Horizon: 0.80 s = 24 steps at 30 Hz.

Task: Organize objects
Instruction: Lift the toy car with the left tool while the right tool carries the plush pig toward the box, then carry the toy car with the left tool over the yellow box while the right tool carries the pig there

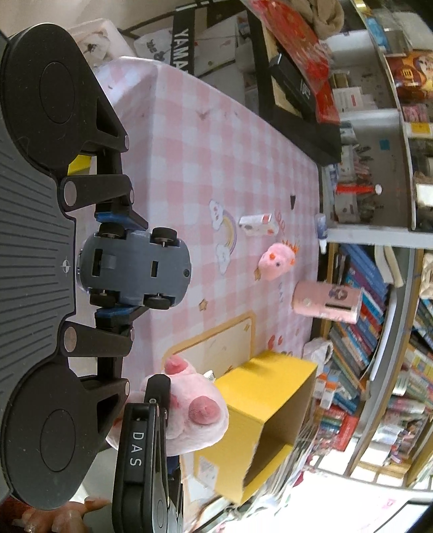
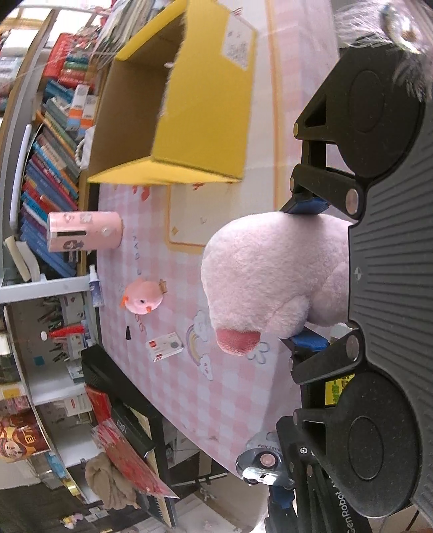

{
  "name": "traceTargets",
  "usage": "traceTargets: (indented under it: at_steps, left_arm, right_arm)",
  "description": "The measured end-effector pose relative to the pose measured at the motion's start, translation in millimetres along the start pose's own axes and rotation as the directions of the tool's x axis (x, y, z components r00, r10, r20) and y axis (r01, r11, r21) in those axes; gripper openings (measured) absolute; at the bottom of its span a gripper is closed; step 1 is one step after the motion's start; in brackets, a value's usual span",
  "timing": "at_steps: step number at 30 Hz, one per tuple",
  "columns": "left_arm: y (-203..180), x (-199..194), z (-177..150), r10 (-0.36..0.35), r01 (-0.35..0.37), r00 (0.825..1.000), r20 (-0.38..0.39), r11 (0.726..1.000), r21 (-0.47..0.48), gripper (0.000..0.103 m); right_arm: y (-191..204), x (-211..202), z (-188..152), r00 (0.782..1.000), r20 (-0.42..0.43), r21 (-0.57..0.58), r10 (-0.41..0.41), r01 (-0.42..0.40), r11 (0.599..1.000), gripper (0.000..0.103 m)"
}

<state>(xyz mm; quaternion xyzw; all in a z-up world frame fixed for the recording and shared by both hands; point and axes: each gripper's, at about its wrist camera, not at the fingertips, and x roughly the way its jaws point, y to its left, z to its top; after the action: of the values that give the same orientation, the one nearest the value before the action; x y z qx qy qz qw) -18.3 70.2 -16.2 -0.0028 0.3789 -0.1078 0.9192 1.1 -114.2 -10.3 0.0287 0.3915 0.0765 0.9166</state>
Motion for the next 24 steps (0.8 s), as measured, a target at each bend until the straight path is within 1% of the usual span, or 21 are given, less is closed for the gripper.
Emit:
traceTargets:
  at_steps: [10, 15, 24]
  left_arm:
    - [-33.6, -0.7, -6.5, -0.093, 0.094, 0.996, -0.015, 0.991, 0.097, 0.042]
    - [-51.4, 1.6, -6.8, -0.143, 0.145, 0.989, -0.023, 0.979, 0.144, 0.042]
    - [-76.6, 6.1, -4.0, -0.21, 0.213, 0.977, -0.036, 0.958, 0.195, 0.042]
  right_arm:
    - [-28.6, -27.5, -29.2, 0.996, -0.002, 0.112, -0.089, 0.089, 0.99, 0.062]
    - [-45.0, -41.0, -40.0, 0.99, -0.004, 0.162, -0.141, 0.139, 0.977, 0.062]
    - [-67.4, -60.5, -55.4, 0.975, -0.018, 0.227, -0.219, 0.218, 0.949, 0.062]
